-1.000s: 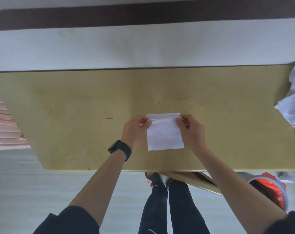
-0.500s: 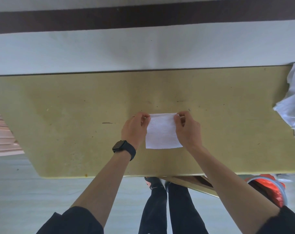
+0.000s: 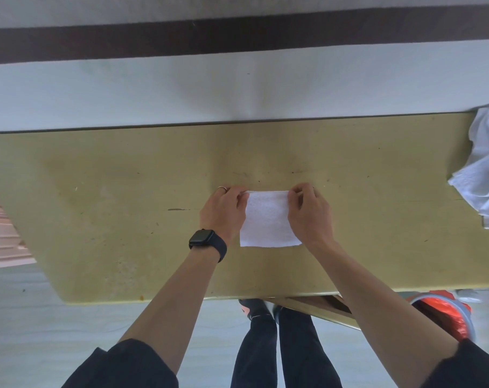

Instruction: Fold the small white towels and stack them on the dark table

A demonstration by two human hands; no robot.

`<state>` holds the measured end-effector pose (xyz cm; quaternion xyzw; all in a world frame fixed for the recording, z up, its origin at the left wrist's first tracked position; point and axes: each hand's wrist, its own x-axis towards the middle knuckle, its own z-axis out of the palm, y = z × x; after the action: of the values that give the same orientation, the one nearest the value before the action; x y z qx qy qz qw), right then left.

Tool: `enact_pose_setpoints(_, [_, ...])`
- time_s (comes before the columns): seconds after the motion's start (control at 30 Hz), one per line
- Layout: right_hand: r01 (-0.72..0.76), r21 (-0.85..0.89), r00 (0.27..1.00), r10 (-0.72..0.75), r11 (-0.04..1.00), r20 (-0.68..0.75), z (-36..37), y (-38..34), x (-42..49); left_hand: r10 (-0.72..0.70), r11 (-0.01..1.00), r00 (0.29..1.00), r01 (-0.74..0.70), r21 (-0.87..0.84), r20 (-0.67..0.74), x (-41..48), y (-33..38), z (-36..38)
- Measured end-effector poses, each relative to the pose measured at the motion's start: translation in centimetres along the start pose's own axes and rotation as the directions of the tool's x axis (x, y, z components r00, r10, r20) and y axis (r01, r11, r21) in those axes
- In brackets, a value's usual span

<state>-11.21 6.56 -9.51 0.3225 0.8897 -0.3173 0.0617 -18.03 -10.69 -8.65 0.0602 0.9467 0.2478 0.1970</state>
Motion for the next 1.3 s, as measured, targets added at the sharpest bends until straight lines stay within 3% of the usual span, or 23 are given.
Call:
enact_pose_setpoints(0.1, [0.022,-0.1,0.999,-0.026,0.995,-0.042,0.1,-0.1,0.0,0.011,1.0,1.0,-0.01,0.02,-0.022,0.2,0.0,0.0])
enact_pose_setpoints(0.27, [0.09,-0.19,0.991,-0.107,0.978,-0.083,0.5,0.3,0.0,0.16,0.972,0.985,-0.146,0.183,-0.062,-0.1,-0.6,0.6])
enact_pose_setpoints(0.47, [0.19,-0.311,0.961,-0.242,0.931,-0.137,1.7,2.0,-0.8,0.194,0.951,0.977,-0.166,0.262,-0.086,-1.7,-2.3,1.9])
enact_pose_setpoints(0.57, [0.182,-0.301,0.969,-0.223,0.936,-0.109,1.7,2.1,-0.6,0.203,0.951,0.972,-0.166,0.261,-0.12,-2.6,-2.5,2.1])
enact_pose_setpoints(0.67, [0.168,-0.221,0.972,-0.198,0.961,-0.123,1.1,1.6,-1.0,0.12,0.979,0.981,-0.091,0.184,-0.151,-3.5,-2.0,2.2])
enact_pose_setpoints(0.77, [0.308,-0.235,0.919,-0.353,0.922,-0.178,0.9,1.9,-2.8,0.292,0.94,0.938,-0.245,0.239,-0.189,-5.5,-1.4,3.3])
enact_pose_setpoints(0.87, [0.458,-0.29,0.87,-0.491,0.84,-0.048,2.2,3.5,-4.3,0.37,0.902,0.923,-0.33,0.28,-0.104,-6.3,-1.9,5.6])
enact_pose_setpoints(1.0, [0.479,-0.36,0.877,-0.454,0.801,0.158,3.1,5.2,-4.6,0.323,0.903,0.946,-0.309,0.298,0.002,-6.2,-3.2,6.9])
enact_pose_setpoints(1.3, [0.398,-0.351,0.917,-0.372,0.847,0.141,3.0,6.1,-11.1,0.41,0.849,0.909,-0.412,0.331,0.081,-10.8,-4.7,6.2])
